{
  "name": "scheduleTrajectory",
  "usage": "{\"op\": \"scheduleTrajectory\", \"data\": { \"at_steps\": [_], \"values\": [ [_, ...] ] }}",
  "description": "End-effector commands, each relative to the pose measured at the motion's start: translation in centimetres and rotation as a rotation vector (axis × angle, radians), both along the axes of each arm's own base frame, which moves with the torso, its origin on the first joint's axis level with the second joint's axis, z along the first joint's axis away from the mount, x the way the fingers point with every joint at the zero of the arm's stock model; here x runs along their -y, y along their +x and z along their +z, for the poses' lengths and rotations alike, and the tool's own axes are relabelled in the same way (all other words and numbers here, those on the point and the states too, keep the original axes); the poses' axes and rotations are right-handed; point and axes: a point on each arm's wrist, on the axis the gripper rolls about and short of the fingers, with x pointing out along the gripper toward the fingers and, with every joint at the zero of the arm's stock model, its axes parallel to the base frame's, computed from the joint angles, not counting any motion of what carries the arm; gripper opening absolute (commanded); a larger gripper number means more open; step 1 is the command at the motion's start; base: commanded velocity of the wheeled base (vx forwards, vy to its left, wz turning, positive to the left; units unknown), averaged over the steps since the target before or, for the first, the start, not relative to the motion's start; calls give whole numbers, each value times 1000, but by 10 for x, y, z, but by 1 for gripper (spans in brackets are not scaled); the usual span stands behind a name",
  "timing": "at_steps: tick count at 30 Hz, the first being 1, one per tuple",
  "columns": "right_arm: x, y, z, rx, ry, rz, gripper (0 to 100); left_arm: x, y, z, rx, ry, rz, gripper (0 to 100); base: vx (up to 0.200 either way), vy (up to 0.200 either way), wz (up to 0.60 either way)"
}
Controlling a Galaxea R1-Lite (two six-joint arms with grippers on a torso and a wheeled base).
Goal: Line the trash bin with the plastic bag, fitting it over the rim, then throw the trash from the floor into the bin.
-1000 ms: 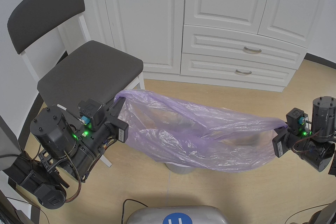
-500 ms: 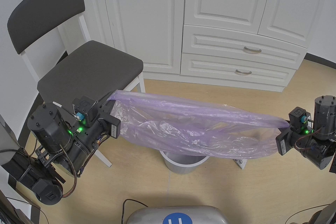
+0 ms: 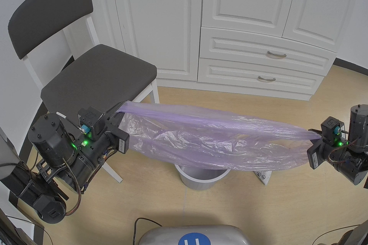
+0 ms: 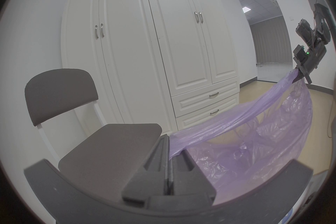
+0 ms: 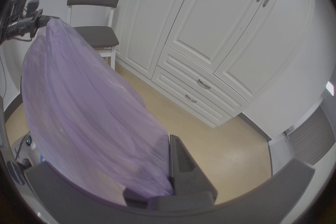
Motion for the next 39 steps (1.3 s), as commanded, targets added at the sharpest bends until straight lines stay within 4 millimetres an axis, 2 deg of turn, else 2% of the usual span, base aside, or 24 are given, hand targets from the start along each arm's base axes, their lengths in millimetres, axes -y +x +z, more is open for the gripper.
{"op": "scheduleTrajectory", "data": {
  "at_steps": [1,7,13,17,23,29,33,39],
  "values": [
    [6,-3,-1,1,-18,-14,0,-5,2,1,6,-1,9,0,0,0,0],
    [6,-5,0,7,-17,-12,0,-6,3,3,11,-5,6,0,0,0,0],
    [1,-2,4,68,14,7,0,2,9,7,37,-18,-8,0,0,0,0],
    [-12,-4,1,141,52,74,0,19,6,9,43,-40,-65,0,0,0,0],
    [-20,-10,2,212,74,131,0,30,4,11,50,-47,-101,0,0,0,0],
    [-27,-22,3,285,98,223,0,47,-7,17,58,-99,-176,0,0,0,0],
    [-31,-24,3,286,105,248,0,54,-13,18,50,-125,-212,0,0,0,0],
    [-42,-31,-1,271,113,330,0,71,-32,21,26,-177,-310,0,0,0,0]
  ]
}}
